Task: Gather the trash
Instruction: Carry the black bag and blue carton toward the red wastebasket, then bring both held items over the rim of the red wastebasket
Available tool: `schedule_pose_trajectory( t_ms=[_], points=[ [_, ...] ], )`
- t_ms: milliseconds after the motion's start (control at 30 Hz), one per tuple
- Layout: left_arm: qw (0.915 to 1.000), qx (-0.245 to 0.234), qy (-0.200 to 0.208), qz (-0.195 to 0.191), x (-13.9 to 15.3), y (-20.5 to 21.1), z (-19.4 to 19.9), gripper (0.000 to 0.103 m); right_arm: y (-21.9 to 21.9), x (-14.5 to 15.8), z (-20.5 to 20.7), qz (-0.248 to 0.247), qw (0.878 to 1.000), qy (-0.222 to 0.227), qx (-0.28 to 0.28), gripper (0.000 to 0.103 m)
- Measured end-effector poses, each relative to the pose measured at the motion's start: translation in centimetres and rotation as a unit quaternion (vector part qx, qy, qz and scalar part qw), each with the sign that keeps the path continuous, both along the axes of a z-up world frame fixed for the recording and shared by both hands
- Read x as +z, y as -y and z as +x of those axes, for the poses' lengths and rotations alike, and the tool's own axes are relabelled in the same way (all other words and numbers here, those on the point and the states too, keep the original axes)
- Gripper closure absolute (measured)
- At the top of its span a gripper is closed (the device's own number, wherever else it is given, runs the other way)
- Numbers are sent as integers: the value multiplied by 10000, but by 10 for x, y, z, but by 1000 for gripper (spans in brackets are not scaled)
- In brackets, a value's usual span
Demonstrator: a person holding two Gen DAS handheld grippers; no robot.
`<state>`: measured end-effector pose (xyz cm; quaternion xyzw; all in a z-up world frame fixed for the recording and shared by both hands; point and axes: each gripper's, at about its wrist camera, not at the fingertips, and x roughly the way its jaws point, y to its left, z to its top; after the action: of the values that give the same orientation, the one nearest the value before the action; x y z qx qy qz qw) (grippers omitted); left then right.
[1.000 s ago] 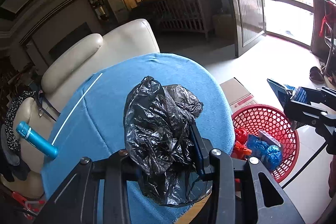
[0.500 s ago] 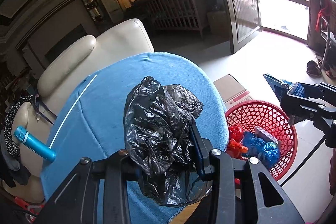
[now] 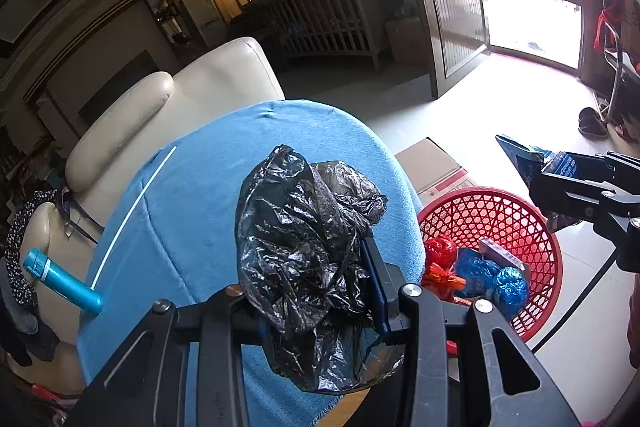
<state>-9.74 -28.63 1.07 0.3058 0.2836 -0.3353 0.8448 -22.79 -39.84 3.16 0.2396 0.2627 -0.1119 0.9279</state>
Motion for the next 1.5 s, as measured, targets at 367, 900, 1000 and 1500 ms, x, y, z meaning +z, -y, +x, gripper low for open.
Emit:
schedule_pose_trajectory(
  t_ms=[367, 900, 1000, 1500],
  points=[
    [9999, -120, 26, 46, -1, 4, -2, 63, 0, 2, -3, 46, 9999, -1, -92, 30],
    [9997, -223, 45, 96, -2, 10, -7, 63, 0, 3, -6, 105, 9998, -11, -195, 30],
    [9996, -240, 44, 104, -3, 12, -8, 63, 0, 3, -6, 112, 9997, -12, -215, 30],
    [9993, -315, 34, 172, -5, 18, -11, 63, 0, 3, -7, 149, 9996, -15, -238, 30]
  ],
)
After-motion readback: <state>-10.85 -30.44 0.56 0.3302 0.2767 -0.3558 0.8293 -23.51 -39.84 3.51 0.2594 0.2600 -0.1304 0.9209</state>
